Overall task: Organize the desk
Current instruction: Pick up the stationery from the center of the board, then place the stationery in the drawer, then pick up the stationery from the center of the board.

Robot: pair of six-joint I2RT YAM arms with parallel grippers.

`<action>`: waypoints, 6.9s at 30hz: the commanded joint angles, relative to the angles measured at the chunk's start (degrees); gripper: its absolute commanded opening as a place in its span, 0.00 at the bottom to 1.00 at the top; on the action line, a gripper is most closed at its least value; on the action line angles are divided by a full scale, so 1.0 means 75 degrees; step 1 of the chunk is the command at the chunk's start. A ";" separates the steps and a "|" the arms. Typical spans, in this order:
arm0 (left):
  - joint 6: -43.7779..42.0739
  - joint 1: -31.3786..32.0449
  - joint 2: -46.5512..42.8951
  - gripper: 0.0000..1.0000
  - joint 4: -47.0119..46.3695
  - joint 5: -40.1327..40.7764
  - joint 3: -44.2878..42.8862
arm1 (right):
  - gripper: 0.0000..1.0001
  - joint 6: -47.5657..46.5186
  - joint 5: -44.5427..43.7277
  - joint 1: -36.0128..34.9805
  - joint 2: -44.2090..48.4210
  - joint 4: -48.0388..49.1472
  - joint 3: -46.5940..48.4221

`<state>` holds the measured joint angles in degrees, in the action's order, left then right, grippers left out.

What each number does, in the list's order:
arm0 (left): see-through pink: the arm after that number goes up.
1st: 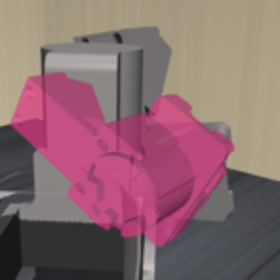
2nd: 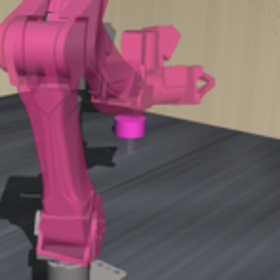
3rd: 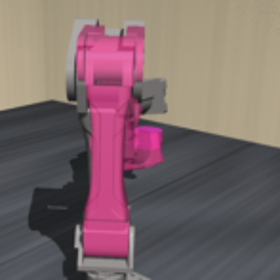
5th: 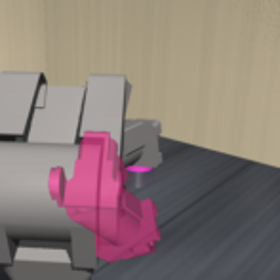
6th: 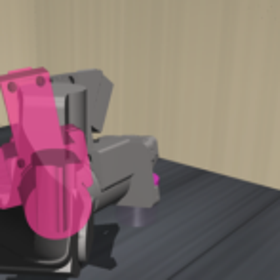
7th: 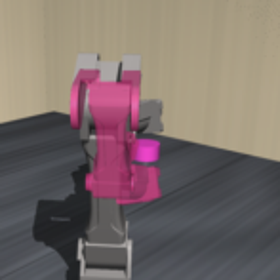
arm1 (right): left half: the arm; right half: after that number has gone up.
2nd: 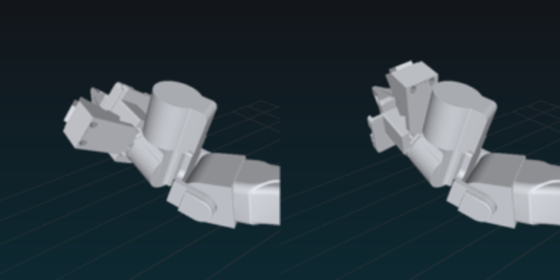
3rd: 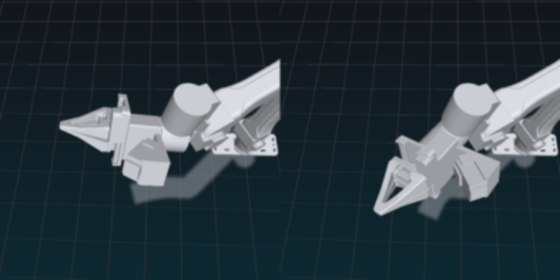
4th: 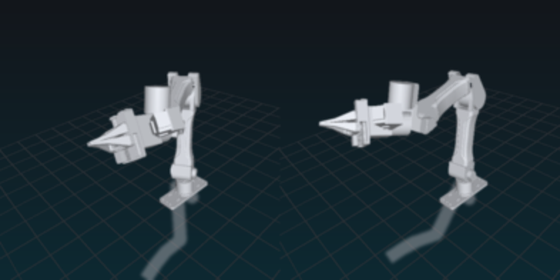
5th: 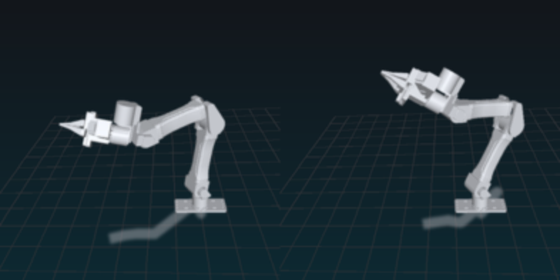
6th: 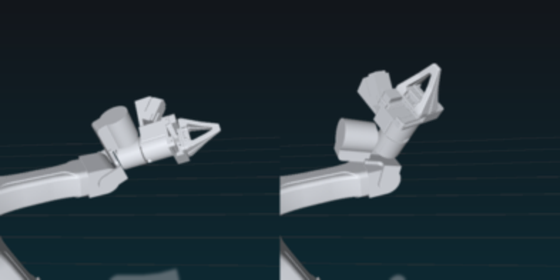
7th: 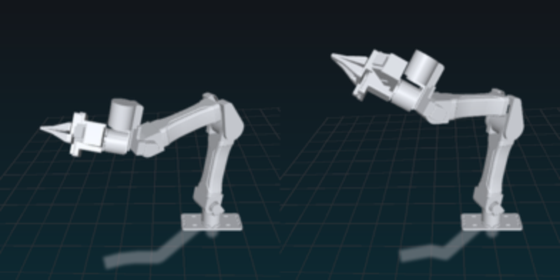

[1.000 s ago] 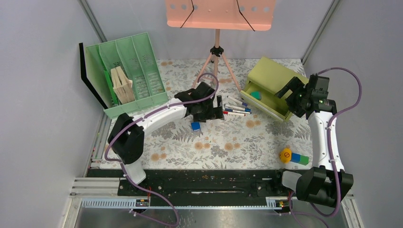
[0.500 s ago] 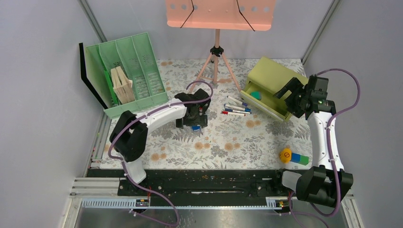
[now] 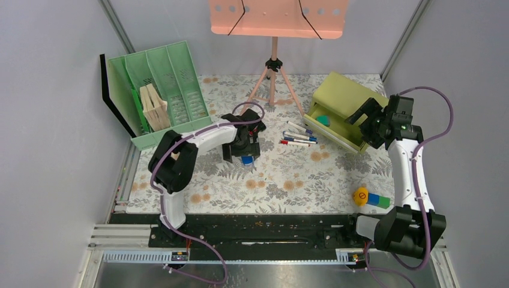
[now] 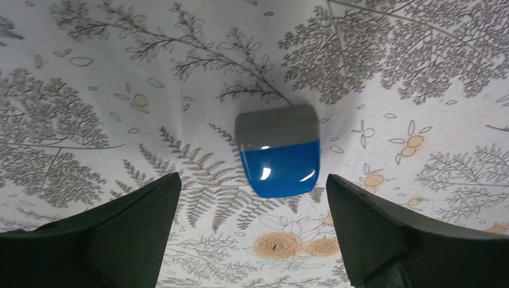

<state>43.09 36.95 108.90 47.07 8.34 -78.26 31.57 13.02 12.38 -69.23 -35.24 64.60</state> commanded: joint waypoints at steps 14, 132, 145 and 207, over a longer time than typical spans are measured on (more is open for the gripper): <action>0.0330 -0.0134 0.1409 0.74 0.0727 -0.0233 -0.1497 | 0.99 -0.0056 0.0034 0.0013 -0.0377 0.0222 0.0348; 0.5221 0.0644 0.3644 0.23 -0.7096 -0.5178 -0.5796 | 0.99 -0.0226 -0.0752 0.0013 0.0107 -0.0202 0.0293; 0.5046 0.0602 0.3474 0.97 -0.6971 -0.5155 -0.5807 | 1.00 -0.0196 -0.0704 0.0013 0.0018 -0.0199 0.0351; -0.3972 -0.0044 -0.2109 0.99 -0.0773 -0.0325 -0.0273 | 0.98 0.0053 -0.0315 0.0013 -0.0139 0.0069 0.0141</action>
<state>20.38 36.29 96.12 39.81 -0.91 -80.42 31.75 10.11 12.38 -70.35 -36.40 65.60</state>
